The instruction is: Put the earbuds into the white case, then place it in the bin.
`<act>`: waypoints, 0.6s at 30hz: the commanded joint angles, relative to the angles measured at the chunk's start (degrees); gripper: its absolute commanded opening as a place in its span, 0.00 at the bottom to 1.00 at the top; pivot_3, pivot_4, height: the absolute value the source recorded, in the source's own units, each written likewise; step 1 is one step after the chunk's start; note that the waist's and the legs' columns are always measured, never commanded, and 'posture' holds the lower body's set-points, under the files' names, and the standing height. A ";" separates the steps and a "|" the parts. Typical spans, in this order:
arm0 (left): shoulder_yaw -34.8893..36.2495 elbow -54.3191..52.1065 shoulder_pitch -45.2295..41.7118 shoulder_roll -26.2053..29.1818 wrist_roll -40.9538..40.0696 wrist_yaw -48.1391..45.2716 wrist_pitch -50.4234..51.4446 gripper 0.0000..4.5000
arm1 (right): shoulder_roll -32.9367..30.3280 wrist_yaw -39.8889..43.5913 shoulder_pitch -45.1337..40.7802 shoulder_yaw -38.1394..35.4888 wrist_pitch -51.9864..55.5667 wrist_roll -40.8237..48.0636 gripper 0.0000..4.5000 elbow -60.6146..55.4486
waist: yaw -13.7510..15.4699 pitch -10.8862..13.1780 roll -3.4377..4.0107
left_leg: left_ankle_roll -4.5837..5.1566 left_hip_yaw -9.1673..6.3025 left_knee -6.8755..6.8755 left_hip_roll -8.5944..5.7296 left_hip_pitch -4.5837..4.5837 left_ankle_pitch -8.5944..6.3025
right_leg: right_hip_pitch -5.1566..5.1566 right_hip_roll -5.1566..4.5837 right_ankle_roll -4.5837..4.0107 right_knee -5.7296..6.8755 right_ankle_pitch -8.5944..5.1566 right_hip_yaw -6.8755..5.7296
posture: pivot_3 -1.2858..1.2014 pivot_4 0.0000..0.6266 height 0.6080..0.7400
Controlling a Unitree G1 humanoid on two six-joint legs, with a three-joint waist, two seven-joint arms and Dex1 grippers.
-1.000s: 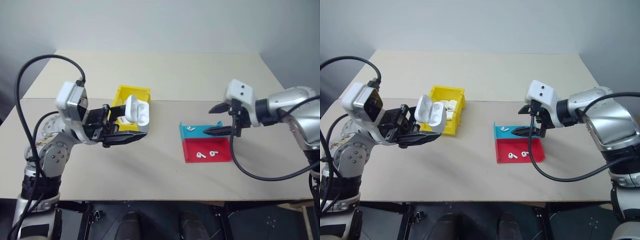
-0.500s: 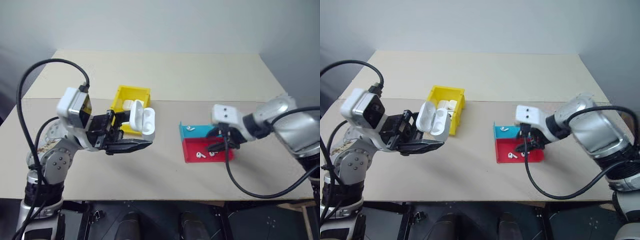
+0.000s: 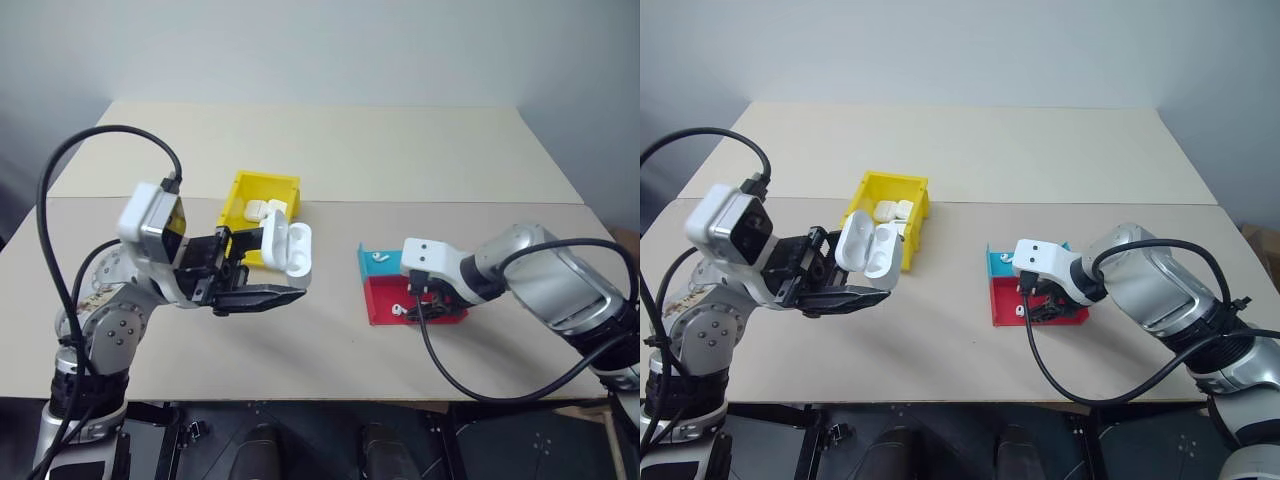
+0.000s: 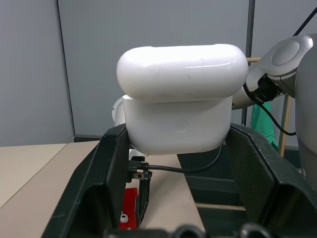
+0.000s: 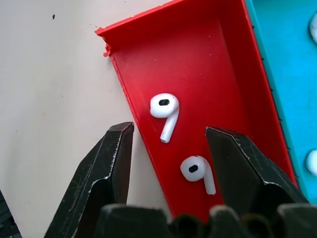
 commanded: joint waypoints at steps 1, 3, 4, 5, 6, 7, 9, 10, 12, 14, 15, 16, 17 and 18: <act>0.31 -1.63 0.14 -0.01 -0.48 -0.36 -0.12 0.60 | 0.54 -1.00 -0.25 -0.34 0.91 -0.27 0.62 -1.23 | -0.04 0.00 0.00 | 0.00 0.00 0.00 0.00 0.00 0.00 | 0.00 0.00 0.00 0.00 0.00 0.00 | 0.52 0.24 1.00; 0.51 -1.55 0.28 0.16 -0.49 -0.44 -0.09 0.60 | 1.44 -1.78 -0.01 0.11 1.11 -0.31 0.62 -1.03 | -0.08 0.00 0.00 | 0.00 0.00 0.00 0.00 -0.01 0.00 | -0.01 0.00 0.00 0.00 0.00 0.00 | 0.52 0.24 1.00; 0.60 -1.51 0.32 0.25 -0.48 -0.47 -0.06 0.60 | 1.86 -2.14 0.10 0.28 1.16 -0.34 0.62 -0.86 | -0.13 0.00 0.00 | 0.00 0.00 0.00 0.00 -0.01 0.00 | -0.01 0.00 0.00 0.00 0.00 0.00 | 0.52 0.24 1.00; 0.71 -1.53 0.39 0.33 -0.47 -0.47 -0.06 0.60 | 2.33 -2.68 0.25 0.48 1.16 -0.54 0.62 -0.61 | -0.17 0.00 0.00 | 0.00 0.00 0.00 0.00 0.00 0.00 | 0.00 0.00 0.00 0.00 0.00 0.00 | 0.52 0.24 1.00; 0.81 -1.62 0.48 0.42 -0.50 -0.44 -0.02 0.60 | 2.67 -3.15 0.38 0.67 1.07 -0.76 0.62 -0.36 | -0.23 0.00 0.00 | 0.00 0.00 0.00 0.00 -0.01 0.00 | -0.01 0.00 0.00 0.00 0.00 0.00 | 0.52 0.24 1.00; 0.92 -1.79 0.59 0.51 -0.55 -0.35 0.02 0.60 | 2.93 -3.48 0.45 0.74 1.02 -0.83 0.62 -0.16 | -0.32 0.00 0.00 | 0.00 0.00 0.00 0.00 0.00 0.00 | 0.00 0.00 0.00 0.00 0.00 0.00 | 0.52 0.24 1.00; 1.03 -2.12 0.72 0.60 -0.68 -0.16 0.11 0.60 | 3.07 -3.78 0.47 0.87 0.94 -0.85 0.62 0.07 | -0.38 0.00 0.00 | 0.00 0.00 0.00 0.00 -0.01 0.00 | 0.00 0.00 0.00 0.00 0.00 0.00 | 0.52 0.24 1.00; 1.03 -2.23 0.77 0.63 -0.65 -0.09 0.09 0.60 | 3.12 -3.93 0.47 0.92 0.93 -0.84 0.62 0.22 | -0.39 0.00 0.00 | 0.00 -0.01 0.00 0.00 -0.01 0.00 | 0.00 -0.01 0.00 0.00 0.00 0.00 | 0.52 0.24 1.00; 1.03 -2.40 0.85 0.70 -0.49 0.07 0.00 0.60 | 3.09 -4.03 0.42 1.11 0.89 -0.80 0.62 0.38 | -0.46 0.00 0.00 | 0.00 -0.01 0.00 0.00 -0.01 0.00 | 0.00 0.00 0.00 -0.01 0.00 -0.01 | 0.52 0.24 1.00; 1.06 -2.49 0.89 0.73 -0.43 0.20 -0.06 0.60 | 3.05 -3.95 0.34 1.36 0.87 -0.76 0.62 0.47 | -0.51 0.00 0.00 | 0.00 -0.01 0.00 0.00 -0.01 0.00 | 0.00 0.00 0.00 0.00 0.00 0.00 | 0.52 0.24 1.00; 1.07 -2.46 0.86 0.74 -0.40 0.20 -0.10 0.60 | 3.00 -3.86 0.30 1.58 0.73 -0.83 0.58 0.51 | -0.52 0.00 0.00 | 0.00 -0.01 0.00 0.00 -0.01 0.00 | 0.00 0.00 0.00 0.00 0.00 0.00 | 0.52 0.24 1.00; 1.10 -2.46 0.85 0.75 -0.40 0.28 -0.09 0.60 | 3.04 -3.91 0.28 1.68 0.74 -0.87 0.54 0.53 | -0.53 0.00 0.00 | 0.00 -0.01 0.00 0.00 -0.01 0.00 | 0.00 0.00 0.00 0.00 0.00 -0.01 | 0.52 0.24 1.00; 1.13 -2.37 0.81 0.78 -0.37 0.29 -0.09 0.60 | 3.12 -3.95 0.20 1.78 0.73 -0.91 0.49 0.62 | -0.54 0.00 0.00 | 0.00 -0.01 0.00 0.00 -0.01 0.00 | 0.00 0.00 0.00 0.00 0.00 0.00 | 0.52 0.24 1.00; 1.15 -2.30 0.78 0.83 -0.22 0.27 -0.18 0.60 | 3.16 -3.99 0.09 1.89 0.76 -0.92 0.42 0.68 | -0.54 0.00 0.00 | 0.00 -0.01 0.00 0.00 -0.01 0.00 | 0.00 0.00 0.00 0.00 0.00 0.00 | 0.52 0.24 1.00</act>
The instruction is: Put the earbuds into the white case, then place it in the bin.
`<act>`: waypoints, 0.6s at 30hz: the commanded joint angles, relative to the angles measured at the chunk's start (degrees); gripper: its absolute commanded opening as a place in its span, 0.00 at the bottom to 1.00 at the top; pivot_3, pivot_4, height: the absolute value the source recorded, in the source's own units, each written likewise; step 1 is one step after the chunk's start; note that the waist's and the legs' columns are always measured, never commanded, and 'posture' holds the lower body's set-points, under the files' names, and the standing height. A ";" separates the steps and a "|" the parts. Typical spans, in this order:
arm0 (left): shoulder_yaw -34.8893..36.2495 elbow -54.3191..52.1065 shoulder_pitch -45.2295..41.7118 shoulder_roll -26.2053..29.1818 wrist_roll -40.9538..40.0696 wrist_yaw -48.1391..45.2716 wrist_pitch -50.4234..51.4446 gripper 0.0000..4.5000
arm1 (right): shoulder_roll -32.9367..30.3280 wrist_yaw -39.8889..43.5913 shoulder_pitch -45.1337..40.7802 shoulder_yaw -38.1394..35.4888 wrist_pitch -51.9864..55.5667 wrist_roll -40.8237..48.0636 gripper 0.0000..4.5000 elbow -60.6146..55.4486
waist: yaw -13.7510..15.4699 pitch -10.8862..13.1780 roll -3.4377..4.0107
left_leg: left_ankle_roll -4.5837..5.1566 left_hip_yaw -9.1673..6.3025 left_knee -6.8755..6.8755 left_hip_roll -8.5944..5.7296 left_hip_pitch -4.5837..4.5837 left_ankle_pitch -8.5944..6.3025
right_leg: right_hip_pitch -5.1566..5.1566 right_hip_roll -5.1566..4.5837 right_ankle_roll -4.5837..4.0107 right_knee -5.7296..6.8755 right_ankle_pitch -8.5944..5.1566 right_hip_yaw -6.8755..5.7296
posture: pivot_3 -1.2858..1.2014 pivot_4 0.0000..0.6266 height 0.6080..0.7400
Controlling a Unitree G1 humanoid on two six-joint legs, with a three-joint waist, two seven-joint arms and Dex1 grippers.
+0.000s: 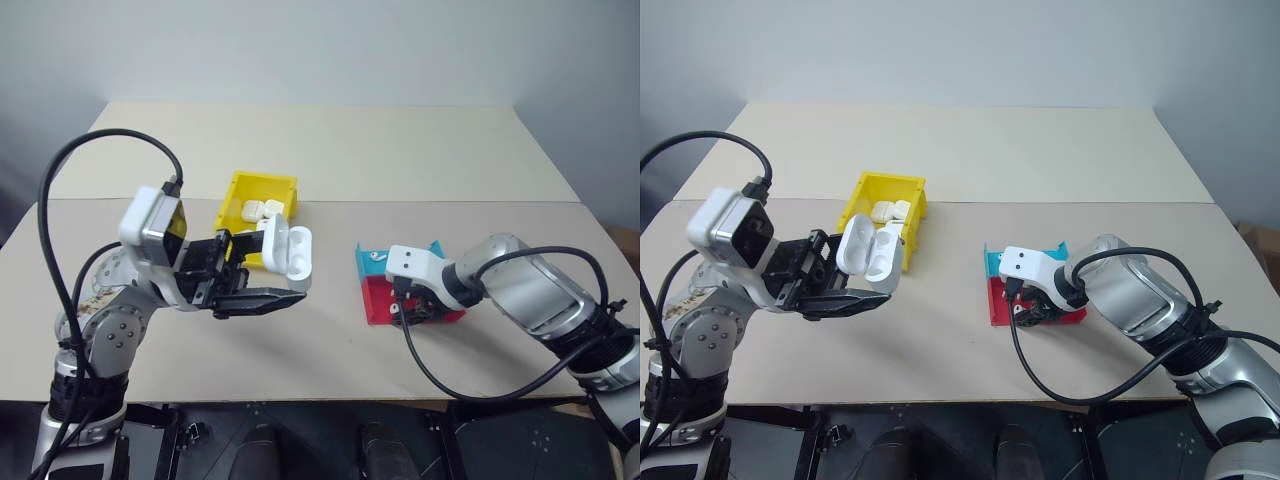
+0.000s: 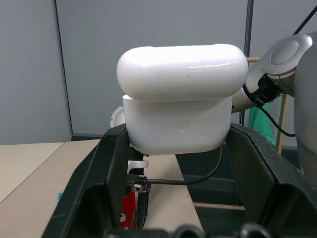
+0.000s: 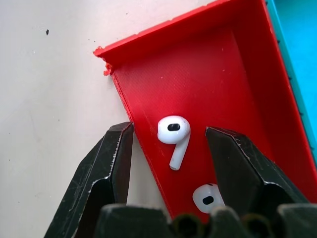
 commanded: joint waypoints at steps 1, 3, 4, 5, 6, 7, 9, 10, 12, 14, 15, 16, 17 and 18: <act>1.17 -1.21 0.06 0.67 -0.17 0.13 -0.21 0.60 | 0.01 -0.30 -0.46 -0.24 0.14 -0.55 0.34 -0.70 | 0.00 0.00 0.00 | 0.00 0.00 0.00 0.00 0.00 0.00 | 0.00 0.00 0.00 0.01 0.00 0.00 | 0.52 0.24 1.00; 1.19 -1.21 0.07 0.73 -0.10 0.16 -0.21 0.60 | -0.10 -0.45 -0.22 -0.61 0.44 -0.20 0.18 -1.18 | 0.00 0.00 0.00 | 0.00 0.00 0.00 0.00 0.01 0.00 | 0.00 0.00 0.00 0.01 0.00 0.00 | 0.52 0.24 1.00; 1.16 -1.25 0.10 0.75 -0.07 0.19 -0.21 0.60 | -0.24 -0.50 -0.02 -0.85 0.58 -0.03 0.14 -1.52 | 0.00 0.00 0.00 | 0.00 0.00 0.00 0.00 0.01 0.00 | 0.01 0.00 0.00 0.00 0.00 0.00 | 0.52 0.24 1.00; 1.13 -1.27 0.11 0.77 -0.06 0.22 -0.19 0.60 | -0.37 -0.53 0.14 -1.01 0.69 0.09 0.14 -1.79 | 0.00 0.00 0.00 | 0.00 0.00 0.00 0.00 0.01 0.00 | 0.00 0.00 0.00 0.01 0.00 0.00 | 0.52 0.24 1.00; 1.05 -1.29 0.05 0.79 -0.02 0.24 -0.18 0.60 | -0.49 -0.59 0.54 -1.72 1.20 0.69 0.14 -2.42 | 0.00 0.00 0.00 | 0.00 0.00 0.00 0.00 0.01 0.00 | 0.00 0.00 0.00 0.00 0.00 0.00 | 0.52 0.24 1.00; 1.00 -1.29 0.01 0.79 0.00 0.26 -0.16 0.60 | -0.57 -0.66 0.81 -2.24 1.58 1.14 0.14 -2.86 | 0.00 0.00 0.00 | 0.00 -0.01 0.00 0.00 0.01 0.00 | 0.00 0.00 0.00 0.00 0.00 0.00 | 0.52 0.24 1.00; 0.81 -1.26 -0.23 0.76 0.14 0.36 -0.14 0.60 | -1.05 -0.86 1.35 -3.20 2.12 1.79 0.14 -4.01 | 0.01 0.00 0.00 | 0.00 -0.01 0.00 0.00 0.00 0.00 | 0.00 0.00 0.00 0.00 0.00 0.00 | 0.52 0.24 1.00; 0.73 -1.19 -0.43 0.77 0.14 0.36 -0.07 0.60 | -1.53 -0.78 1.54 -4.40 2.86 2.51 0.14 -4.93 | 0.01 0.00 0.00 | 0.00 -0.01 0.00 0.00 0.00 0.00 | 0.00 0.00 0.00 0.00 0.00 0.00 | 0.52 0.24 1.00; 0.64 -1.06 -0.76 0.77 0.12 0.28 0.03 0.60 | -2.39 -0.53 1.77 -6.83 4.27 4.05 0.14 -6.49 | 0.02 0.00 0.00 | 0.00 -0.01 0.00 0.00 -0.01 0.00 | 0.00 0.00 0.00 0.00 0.00 0.00 | 0.52 0.24 1.00; 0.54 -0.66 -1.34 0.81 0.06 -0.03 0.12 0.60 | -2.72 0.20 1.31 -12.63 8.17 8.14 0.14 -7.87 | 0.04 0.00 0.00 | 0.00 -0.01 0.00 0.00 -0.01 0.00 | 0.00 0.00 0.00 0.00 0.00 0.00 | 0.52 0.24 1.00; 0.56 -0.37 -1.75 0.72 -0.30 -0.09 0.34 0.60 | -3.02 0.74 0.87 -16.36 10.44 10.68 0.14 -8.61 | 0.06 0.00 0.00 | 0.00 -0.01 0.00 0.00 -0.01 0.00 | 0.00 0.00 0.00 0.00 0.00 0.00 | 0.52 0.24 1.00; 0.62 -0.16 -2.04 0.62 -0.63 -0.15 0.52 0.60 | -3.12 1.08 0.54 -19.35 12.45 12.80 0.14 -9.14 | 0.08 0.00 0.00 | 0.00 -0.02 0.00 0.00 0.00 0.00 | 0.02 0.01 0.00 0.00 0.00 -0.01 | 0.52 0.24 1.00; 0.72 -0.01 -2.17 0.57 -0.88 -0.23 0.64 0.60 | -3.14 1.03 0.36 -21.10 13.77 14.22 0.14 -9.59 | 0.10 0.00 0.00 | 0.00 -0.03 0.00 0.00 -0.01 0.00 | 0.01 0.00 0.00 0.00 0.00 -0.01 | 0.52 0.24 1.00; 0.77 0.12 -2.37 0.50 -1.12 -0.22 0.81 0.60 | -3.21 1.16 0.19 -23.79 15.27 16.09 0.14 -10.04 | 0.10 0.00 0.00 | 0.00 -0.03 0.00 0.00 0.00 0.00 | 0.02 0.00 0.00 -0.01 0.00 -0.01 | 0.52 0.24 1.00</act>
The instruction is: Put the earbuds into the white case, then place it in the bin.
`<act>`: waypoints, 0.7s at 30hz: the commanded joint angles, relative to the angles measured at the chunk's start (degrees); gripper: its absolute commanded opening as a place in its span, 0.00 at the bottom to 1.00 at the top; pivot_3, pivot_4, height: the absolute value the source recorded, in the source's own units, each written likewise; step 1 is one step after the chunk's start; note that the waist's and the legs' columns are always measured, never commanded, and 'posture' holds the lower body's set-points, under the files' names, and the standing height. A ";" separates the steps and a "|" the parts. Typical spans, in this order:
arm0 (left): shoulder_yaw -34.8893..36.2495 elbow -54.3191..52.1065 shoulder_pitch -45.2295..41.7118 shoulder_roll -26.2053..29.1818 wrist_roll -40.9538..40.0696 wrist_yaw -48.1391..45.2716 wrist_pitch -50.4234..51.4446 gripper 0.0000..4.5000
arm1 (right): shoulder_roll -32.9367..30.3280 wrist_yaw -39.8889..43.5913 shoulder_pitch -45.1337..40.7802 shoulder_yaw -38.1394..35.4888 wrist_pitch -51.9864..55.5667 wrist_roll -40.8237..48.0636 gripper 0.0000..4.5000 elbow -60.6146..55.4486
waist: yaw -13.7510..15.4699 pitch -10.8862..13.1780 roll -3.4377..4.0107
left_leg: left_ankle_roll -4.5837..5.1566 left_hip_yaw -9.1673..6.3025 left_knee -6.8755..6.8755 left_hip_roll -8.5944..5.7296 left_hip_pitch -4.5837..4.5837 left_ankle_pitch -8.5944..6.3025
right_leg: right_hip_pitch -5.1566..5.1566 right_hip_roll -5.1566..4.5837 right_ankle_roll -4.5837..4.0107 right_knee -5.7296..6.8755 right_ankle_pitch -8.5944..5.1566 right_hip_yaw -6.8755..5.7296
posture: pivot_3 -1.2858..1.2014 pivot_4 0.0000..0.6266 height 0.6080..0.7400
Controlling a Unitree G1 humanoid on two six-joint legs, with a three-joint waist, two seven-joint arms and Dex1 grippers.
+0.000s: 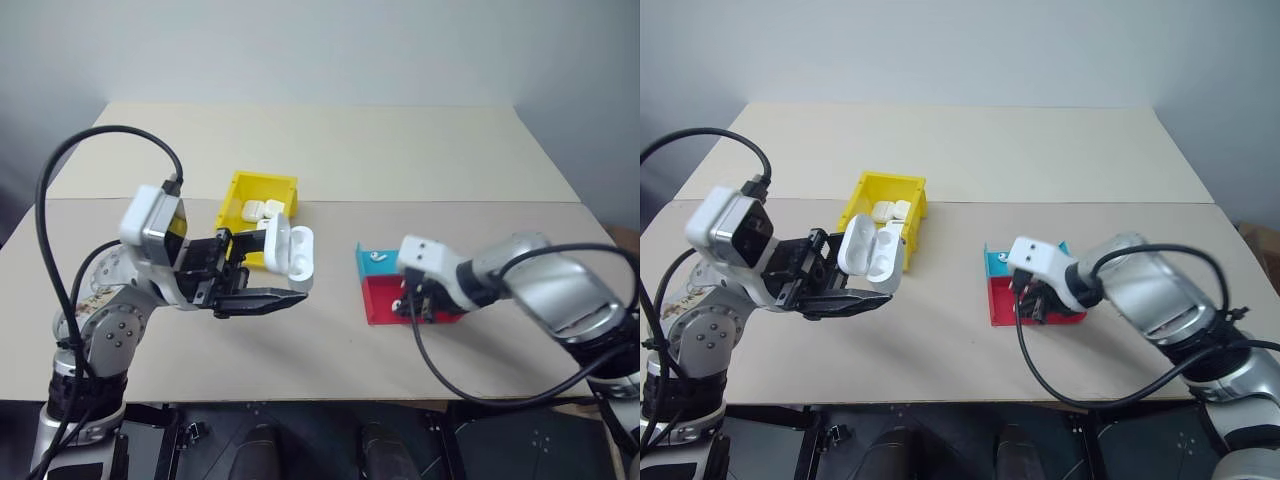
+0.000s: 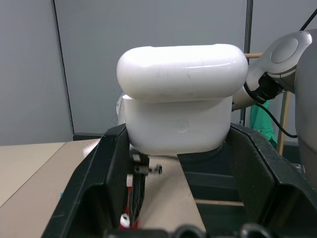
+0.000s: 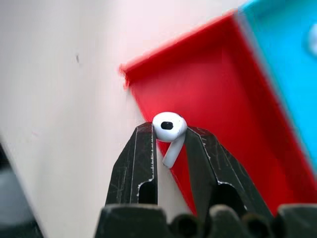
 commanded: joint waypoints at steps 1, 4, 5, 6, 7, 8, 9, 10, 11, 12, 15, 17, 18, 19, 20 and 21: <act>0.78 0.16 -1.32 0.07 -1.45 -0.14 0.72 0.60 | 0.30 0.27 -1.81 -12.17 6.36 7.14 0.14 -2.92 | 0.00 0.00 0.00 | 0.00 0.00 0.00 0.00 0.01 0.00 | 0.01 0.00 0.00 0.00 0.00 0.00 | 0.52 0.24 1.00; 0.42 0.98 -2.35 -1.38 -1.80 0.87 1.03 0.60 | 7.26 -1.74 -3.38 -30.88 11.50 14.27 0.14 -3.26 | -0.02 0.00 0.00 | 0.00 0.00 0.00 0.00 0.01 0.00 | 0.02 0.01 0.00 0.02 0.00 0.00 | 0.52 0.24 1.00; 0.10 1.27 -2.78 -1.87 -1.68 1.14 1.19 0.60 | 10.08 -2.97 -3.71 -35.96 12.18 15.90 0.14 -3.95 | 0.00 0.00 0.00 | 0.00 0.01 0.00 -0.01 0.01 0.00 | 0.00 0.00 0.00 0.03 0.00 0.02 | 0.52 0.24 1.00; -0.07 1.45 -3.06 -2.15 -1.58 1.26 1.34 0.60 | 11.97 -4.17 -3.89 -39.10 12.76 17.13 0.14 -4.59 | 0.05 0.00 0.00 | 0.00 -0.02 0.00 0.00 0.03 0.00 | 0.03 0.02 0.00 0.04 0.00 0.00 | 0.52 0.24 1.00; -0.63 1.95 -3.63 -2.67 -1.10 1.32 1.42 0.60 | 14.74 -5.77 -4.58 -42.57 13.39 18.60 0.14 -5.48 | 0.11 0.00 0.00 | 0.00 -0.03 -0.01 0.00 0.03 0.00 | 0.04 0.02 0.00 0.04 0.00 -0.01 | 0.52 0.24 1.00; -1.05 2.45 -4.07 -3.01 -0.63 1.24 1.46 0.60 | 16.78 -7.14 -5.25 -44.59 13.93 19.89 0.14 -6.18 | 0.10 0.00 0.00 | 0.00 -0.03 -0.02 0.00 0.03 0.00 | 0.04 0.02 0.00 0.07 0.00 -0.01 | 0.52 0.24 1.00; -1.61 3.18 -4.70 -3.48 -0.14 1.29 1.51 0.60 | 19.29 -8.62 -6.24 -46.80 14.25 21.43 0.14 -6.85 | 0.08 -0.01 0.00 | 0.00 -0.05 -0.04 0.00 0.02 0.00 | 0.06 0.03 0.00 0.11 0.00 -0.04 | 0.52 0.24 1.00; -2.04 4.08 -5.46 -4.00 0.06 1.56 1.80 0.60 | 21.65 -10.15 -7.25 -48.32 14.43 22.84 0.14 -7.58 | 0.07 -0.01 0.00 | 0.00 -0.04 -0.04 0.00 0.01 0.00 | 0.05 0.02 0.00 0.13 0.00 -0.03 | 0.52 0.24 1.00; -2.50 4.95 -6.34 -4.52 0.34 1.84 2.00 0.60 | 23.73 -11.57 -8.23 -49.15 14.59 24.12 0.14 -8.40 | 0.00 -0.01 0.01 | -0.01 -0.04 -0.02 0.00 0.01 0.01 | 0.04 0.02 0.00 0.13 0.00 -0.03 | 0.52 0.24 1.00; -2.95 5.66 -7.15 -4.98 0.69 2.00 2.17 0.60 | 25.50 -12.82 -8.93 -49.61 14.48 25.53 0.14 -9.17 | -0.09 -0.02 0.03 | -0.02 -0.04 -0.02 0.00 0.03 0.01 | 0.04 0.02 0.00 0.13 0.00 -0.02 | 0.52 0.24 1.00; -4.22 7.83 -9.48 -6.14 1.96 2.56 2.63 0.60 | 29.87 -16.74 -10.45 -49.20 14.20 29.23 0.14 -11.19 | -0.21 -0.03 0.05 | -0.02 -0.05 -0.06 0.00 0.03 0.02 | 0.01 0.03 0.00 0.19 0.00 -0.02 | 0.52 0.24 1.00; -4.49 8.79 -10.32 -6.46 2.46 2.38 2.62 0.60 | 31.82 -19.31 -10.75 -48.65 13.83 31.33 0.14 -11.92 | -0.24 -0.03 0.05 | -0.02 -0.06 -0.07 0.00 0.00 0.02 | 0.01 0.03 0.00 0.33 0.00 -0.03 | 0.52 0.24 1.00; -4.52 9.11 -10.62 -6.53 2.56 2.12 2.64 0.60 | 32.59 -20.44 -10.69 -48.32 13.70 32.43 0.14 -12.22 | -0.27 -0.03 0.05 | -0.02 -0.06 -0.07 0.00 0.00 0.02 | 0.01 0.02 0.00 0.32 0.00 -0.03 | 0.52 0.24 1.00; -4.52 9.31 -10.80 -6.60 2.63 1.91 2.62 0.60 | 33.00 -21.43 -10.60 -48.11 13.55 33.47 0.14 -12.36 | -0.26 -0.03 0.05 | -0.02 -0.06 -0.07 0.00 -0.02 0.02 | 0.01 0.02 0.00 0.32 0.00 -0.03 | 0.52 0.24 1.00; -5.01 9.49 -11.01 -7.11 3.01 2.04 2.51 0.60 | 32.95 -21.71 -9.72 -47.66 12.79 34.44 0.14 -12.67 | -0.25 -0.03 0.05 | -0.02 -0.06 -0.07 0.00 -0.01 0.02 | 0.00 0.02 0.00 0.32 0.00 -0.03 | 0.52 0.24 1.00; -4.93 9.60 -11.20 -6.99 2.92 1.83 2.72 0.60 | 33.18 -22.55 -9.45 -46.53 12.25 35.24 0.14 -13.03 | -0.23 -0.03 0.05 | -0.02 -0.06 -0.07 0.00 -0.01 0.02 | 0.00 0.02 0.00 0.33 0.01 -0.03 | 0.52 0.24 1.00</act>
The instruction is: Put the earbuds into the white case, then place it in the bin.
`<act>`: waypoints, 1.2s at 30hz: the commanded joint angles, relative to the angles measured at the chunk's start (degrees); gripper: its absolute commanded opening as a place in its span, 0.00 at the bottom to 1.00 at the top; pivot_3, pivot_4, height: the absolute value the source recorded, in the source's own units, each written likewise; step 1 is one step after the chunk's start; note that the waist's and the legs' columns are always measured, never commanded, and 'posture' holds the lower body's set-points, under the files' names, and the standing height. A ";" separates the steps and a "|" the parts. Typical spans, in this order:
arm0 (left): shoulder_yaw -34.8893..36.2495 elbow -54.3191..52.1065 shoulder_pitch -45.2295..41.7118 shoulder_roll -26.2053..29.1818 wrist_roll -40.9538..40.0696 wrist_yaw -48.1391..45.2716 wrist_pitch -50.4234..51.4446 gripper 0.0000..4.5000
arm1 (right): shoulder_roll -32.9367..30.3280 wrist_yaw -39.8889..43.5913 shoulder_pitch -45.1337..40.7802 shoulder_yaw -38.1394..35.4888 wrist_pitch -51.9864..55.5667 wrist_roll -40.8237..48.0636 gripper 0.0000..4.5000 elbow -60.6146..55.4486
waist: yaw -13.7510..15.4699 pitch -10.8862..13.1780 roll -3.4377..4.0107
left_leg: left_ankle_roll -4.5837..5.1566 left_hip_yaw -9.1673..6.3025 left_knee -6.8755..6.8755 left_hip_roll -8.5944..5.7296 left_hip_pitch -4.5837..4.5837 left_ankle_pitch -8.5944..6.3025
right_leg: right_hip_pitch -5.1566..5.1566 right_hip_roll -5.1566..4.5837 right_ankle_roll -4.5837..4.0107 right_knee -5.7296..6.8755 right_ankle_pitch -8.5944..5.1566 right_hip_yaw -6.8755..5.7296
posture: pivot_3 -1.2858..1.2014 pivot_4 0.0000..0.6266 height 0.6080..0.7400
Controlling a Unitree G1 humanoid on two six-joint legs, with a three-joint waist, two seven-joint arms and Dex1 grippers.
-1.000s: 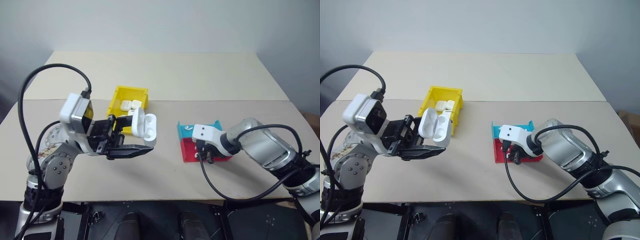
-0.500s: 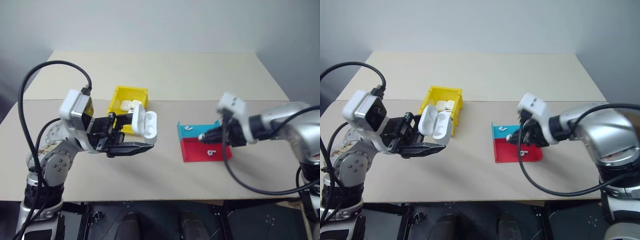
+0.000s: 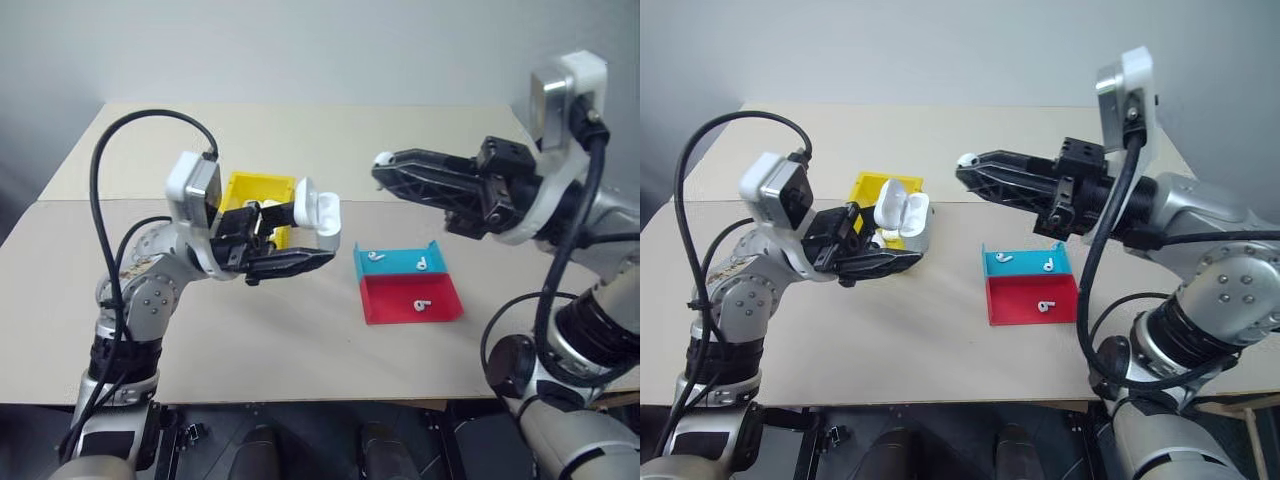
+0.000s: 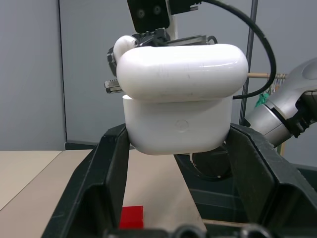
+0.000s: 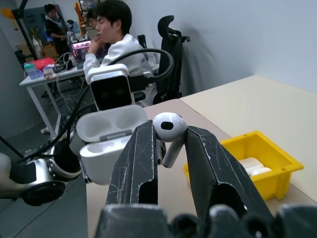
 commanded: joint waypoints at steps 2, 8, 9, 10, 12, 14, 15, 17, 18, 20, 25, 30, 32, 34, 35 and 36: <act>-0.21 -0.39 -1.90 -0.34 0.23 -0.69 0.51 0.60 | 0.04 -3.53 0.79 3.51 -3.65 3.89 0.14 -2.69 | 0.01 0.00 0.00 | 0.00 0.00 0.00 0.00 0.00 0.00 | 0.00 0.00 0.00 0.00 0.00 0.00 | 0.52 0.24 1.00; -0.55 0.51 -3.04 -0.43 0.51 -1.22 1.29 0.60 | -0.97 -6.37 1.85 7.89 -8.99 5.35 0.14 -0.17 | -0.05 0.00 0.00 | 0.00 -0.01 0.00 0.00 0.01 0.00 | 0.00 0.01 0.00 -0.01 0.00 0.00 | 0.52 0.24 1.00; -0.90 0.76 -3.35 -0.43 0.96 -1.67 1.11 0.60 | -1.30 -6.68 2.19 8.85 -9.91 5.20 0.14 0.18 | -0.04 0.00 0.00 | 0.00 -0.01 0.00 0.00 0.01 0.00 | 0.01 0.00 0.00 -0.02 0.00 0.00 | 0.52 0.24 1.00; -1.20 0.95 -3.59 -0.41 1.29 -2.04 1.07 0.60 | -1.62 -6.97 2.50 9.53 -10.71 5.31 0.14 0.47 | -0.04 0.00 0.00 | 0.00 -0.01 0.00 0.00 0.00 0.00 | 0.01 0.00 0.00 -0.02 0.00 0.00 | 0.52 0.24 1.00; -1.47 1.25 -3.95 -0.58 1.82 -2.52 1.12 0.60 | -2.38 -7.44 3.05 10.67 -12.12 5.78 0.14 0.82 | -0.02 0.00 0.00 | 0.00 -0.01 0.00 0.00 0.00 0.00 | 0.01 0.00 0.00 -0.04 0.00 0.00 | 0.52 0.24 1.00; -1.73 1.54 -4.26 -0.61 2.17 -2.87 1.32 0.60 | -3.06 -7.91 3.33 11.33 -13.05 6.60 0.14 1.06 | -0.03 0.00 0.00 | 0.01 -0.01 0.00 0.00 0.00 0.00 | 0.01 0.00 0.00 -0.05 0.00 0.00 | 0.52 0.24 1.00; -1.89 1.68 -4.38 -0.61 2.33 -3.03 1.30 0.60 | -3.35 -8.17 3.44 11.60 -13.43 7.07 0.14 1.14 | -0.03 0.00 0.00 | 0.01 -0.01 -0.01 0.00 0.00 0.00 | 0.00 0.00 0.00 -0.04 0.00 0.00 | 0.52 0.24 1.00; -2.07 1.94 -4.59 -0.77 2.54 -3.27 1.26 0.60 | -3.92 -8.71 3.67 12.14 -14.09 7.97 0.14 1.11 | -0.02 0.00 0.00 | 0.01 -0.01 -0.01 0.00 -0.01 0.00 | 0.00 0.00 0.00 -0.05 0.00 0.00 | 0.52 0.24 1.00; -2.29 2.14 -4.71 -0.81 2.82 -3.45 1.28 0.60 | -4.15 -9.08 3.81 12.33 -14.51 8.35 0.14 0.79 | -0.02 0.00 0.00 | 0.01 -0.01 -0.01 0.00 -0.01 0.00 | 0.00 0.00 0.00 -0.05 0.00 0.00 | 0.52 0.24 1.00; -2.62 2.68 -4.88 -0.89 3.40 -3.86 1.19 0.60 | -4.56 -10.08 3.87 12.47 -15.24 9.27 0.14 0.65 | -0.03 0.00 0.00 | 0.01 -0.01 -0.01 0.00 -0.01 0.00 | 0.00 0.00 0.00 -0.06 0.00 0.00 | 0.52 0.24 1.00; -2.76 4.97 -5.29 -1.21 4.46 -4.83 0.95 0.60 | -5.62 -12.49 3.77 12.74 -16.95 11.48 0.14 1.08 | -0.03 0.00 0.00 | 0.01 -0.01 -0.01 0.00 0.01 0.00 | 0.00 0.01 0.00 -0.16 0.00 0.00 | 0.52 0.24 1.00; -2.50 6.48 -5.46 -1.97 5.13 -4.81 0.50 0.60 | -6.29 -14.65 4.28 13.46 -18.46 13.68 0.14 1.16 | 0.00 0.00 0.00 | 0.02 -0.01 -0.02 0.00 -0.02 0.00 | 0.00 0.00 0.00 -0.15 0.00 0.00 | 0.52 0.24 1.00; -2.45 6.74 -5.53 -2.32 5.55 -4.78 0.28 0.60 | -6.56 -15.35 4.63 13.98 -18.93 14.41 0.14 1.13 | 0.00 0.00 0.00 | 0.02 -0.01 -0.01 0.00 -0.02 0.00 | -0.01 0.00 0.00 -0.15 0.00 0.00 | 0.52 0.24 1.00; -2.39 6.81 -5.63 -2.63 5.87 -4.93 0.19 0.60 | -6.90 -15.96 5.03 14.66 -19.47 14.90 0.14 1.02 | 0.00 0.00 0.00 | 0.02 -0.01 -0.01 0.00 -0.02 0.00 | -0.01 0.00 0.00 -0.15 0.00 0.00 | 0.52 0.24 1.00; -2.38 6.81 -5.70 -2.72 5.95 -4.95 0.24 0.60 | -7.14 -16.19 5.19 14.98 -19.76 15.13 0.14 1.06 | -0.01 0.00 0.00 | 0.02 -0.01 -0.01 0.00 -0.02 0.00 | -0.01 0.00 0.00 -0.15 0.00 0.00 | 0.52 0.24 1.00; -2.40 6.85 -5.78 -2.77 6.11 -5.13 0.12 0.60 | -7.39 -16.48 5.31 15.35 -20.03 15.24 0.14 1.17 | 0.00 0.00 0.00 | 0.02 -0.01 -0.01 0.00 -0.02 0.00 | -0.01 0.00 0.00 -0.15 0.00 0.00 | 0.52 0.24 1.00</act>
